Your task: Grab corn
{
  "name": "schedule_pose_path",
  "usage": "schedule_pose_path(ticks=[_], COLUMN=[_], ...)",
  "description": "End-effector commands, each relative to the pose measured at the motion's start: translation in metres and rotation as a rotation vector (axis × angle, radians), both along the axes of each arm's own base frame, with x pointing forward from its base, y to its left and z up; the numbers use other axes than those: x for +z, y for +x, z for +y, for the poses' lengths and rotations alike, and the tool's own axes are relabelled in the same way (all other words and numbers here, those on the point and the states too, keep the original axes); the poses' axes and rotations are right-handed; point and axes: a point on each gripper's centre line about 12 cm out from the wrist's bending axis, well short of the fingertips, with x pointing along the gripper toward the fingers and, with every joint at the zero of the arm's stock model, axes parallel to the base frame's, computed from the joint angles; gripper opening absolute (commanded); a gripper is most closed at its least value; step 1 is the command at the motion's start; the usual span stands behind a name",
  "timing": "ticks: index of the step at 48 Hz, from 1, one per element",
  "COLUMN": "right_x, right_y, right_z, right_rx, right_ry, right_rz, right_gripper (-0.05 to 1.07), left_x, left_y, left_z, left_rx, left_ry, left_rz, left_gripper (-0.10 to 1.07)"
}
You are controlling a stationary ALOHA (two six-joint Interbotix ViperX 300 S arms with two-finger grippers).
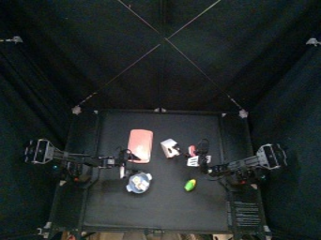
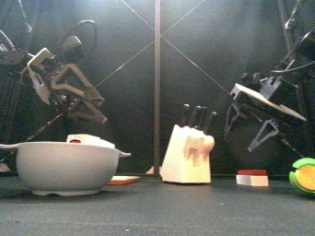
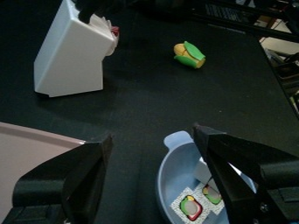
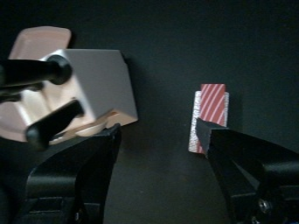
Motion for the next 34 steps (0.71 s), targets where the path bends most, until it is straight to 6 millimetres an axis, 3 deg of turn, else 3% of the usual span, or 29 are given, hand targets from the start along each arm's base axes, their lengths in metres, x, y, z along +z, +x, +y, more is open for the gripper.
schedule_pose_path(ticks=[1,12,22,34], right_x=[0.019,0.032,0.046,0.061], right_y=[0.002,0.001,0.008,0.008], right_z=[0.006,0.025,0.056,0.073], right_rx=[0.04,0.158,0.362,0.351], right_ry=[-0.006,-0.003,0.156,0.326], right_rz=[-0.07,-0.131,-0.226,-0.261], right_gripper=[0.98,0.98,0.98,0.98], left_x=[0.01,0.014,0.012,0.012], left_y=[0.002,-0.001,-0.003,-0.005], left_z=[-0.004,-0.012,-0.012,-0.011], left_rx=[-0.016,-0.047,-0.048,-0.047], left_ry=[0.001,0.007,0.01,0.01], left_rz=[-0.04,-0.055,-0.052,-0.052], left_gripper=[1.04,1.04,1.04,1.03])
